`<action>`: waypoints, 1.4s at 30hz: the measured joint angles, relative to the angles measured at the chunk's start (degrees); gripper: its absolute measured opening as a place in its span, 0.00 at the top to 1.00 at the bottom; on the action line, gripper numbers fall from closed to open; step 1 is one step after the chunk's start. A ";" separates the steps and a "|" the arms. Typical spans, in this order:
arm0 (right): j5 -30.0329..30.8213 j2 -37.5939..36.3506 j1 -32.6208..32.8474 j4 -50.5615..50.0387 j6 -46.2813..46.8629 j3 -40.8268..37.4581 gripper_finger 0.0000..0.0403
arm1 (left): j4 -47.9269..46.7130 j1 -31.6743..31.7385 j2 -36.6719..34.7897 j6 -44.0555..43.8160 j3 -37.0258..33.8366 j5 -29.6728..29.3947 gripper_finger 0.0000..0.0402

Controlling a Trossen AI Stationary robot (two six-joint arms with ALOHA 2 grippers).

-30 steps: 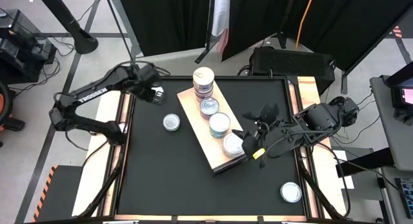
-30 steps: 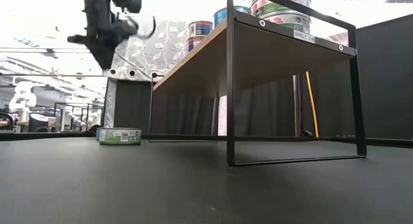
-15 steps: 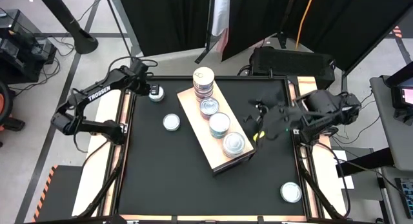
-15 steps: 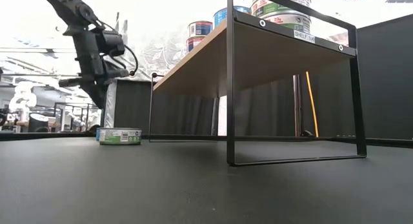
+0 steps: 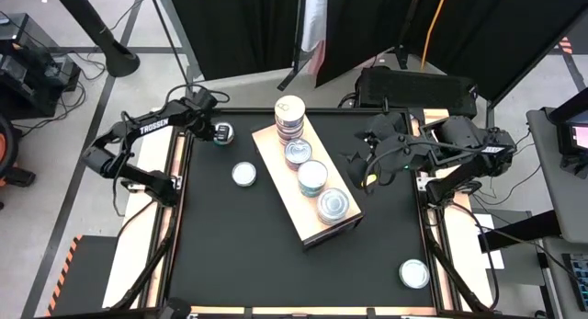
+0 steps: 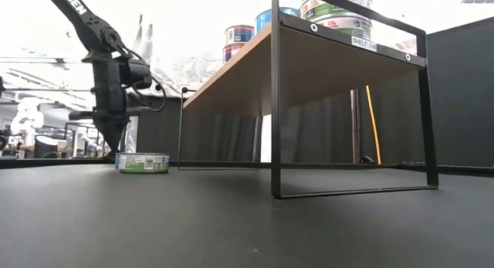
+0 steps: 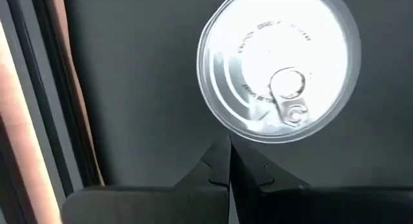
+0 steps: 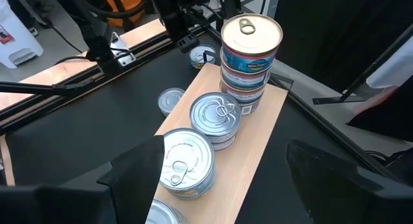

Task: Stack canned seafood by type on shelf
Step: Stack the yellow-blue tuna can on top of the stacked yellow-blue tuna can on the shelf

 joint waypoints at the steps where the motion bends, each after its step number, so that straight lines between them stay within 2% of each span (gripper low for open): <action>1: 0.00 0.00 0.00 0.01 0.00 0.00 0.22 | 0.11 0.01 0.44 0.12 -0.01 -0.15 1.00; 25: 0.04 0.00 -0.42 0.03 0.40 -0.02 0.22 | 3.07 -0.45 1.54 -1.73 -0.64 -0.13 1.00; 31: 0.04 0.00 -0.42 0.02 0.39 -0.02 0.22 | 2.37 -3.25 1.69 -2.17 -3.23 -1.48 1.00; 38: 0.04 0.00 -0.41 -0.44 0.39 -0.02 0.22 | -3.80 -9.79 1.19 -5.94 -4.50 5.73 1.00; 42: 0.04 0.00 -0.39 -1.24 0.39 -0.02 0.22 | -6.65 -16.06 -3.56 -8.13 -2.56 10.28 1.00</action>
